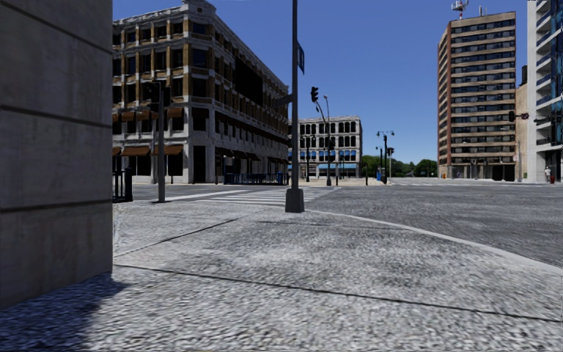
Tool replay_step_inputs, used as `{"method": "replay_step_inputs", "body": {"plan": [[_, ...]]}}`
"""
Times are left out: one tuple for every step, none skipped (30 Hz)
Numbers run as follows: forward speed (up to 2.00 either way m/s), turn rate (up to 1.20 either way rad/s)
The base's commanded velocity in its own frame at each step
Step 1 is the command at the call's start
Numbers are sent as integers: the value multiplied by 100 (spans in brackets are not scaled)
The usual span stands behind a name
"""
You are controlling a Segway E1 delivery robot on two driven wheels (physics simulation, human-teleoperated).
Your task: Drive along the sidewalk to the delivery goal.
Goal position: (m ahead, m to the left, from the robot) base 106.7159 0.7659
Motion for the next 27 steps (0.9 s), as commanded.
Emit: {"method": "replay_step_inputs", "body": {"plan": [[200, 55], [200, 55], [200, 55], [200, 55], [200, 55], [200, 55], [200, 55], [200, 53], [200, 53], [200, 11], [200, 0], [200, 0], [200, 0], [200, 0], [200, 0], [200, 0], [200, 0], [200, 0], [200, 0], [200, 0], [200, 0], [200, 0], [200, 0], [200, 0], [200, 0], [200, 0], [200, 0]]}}
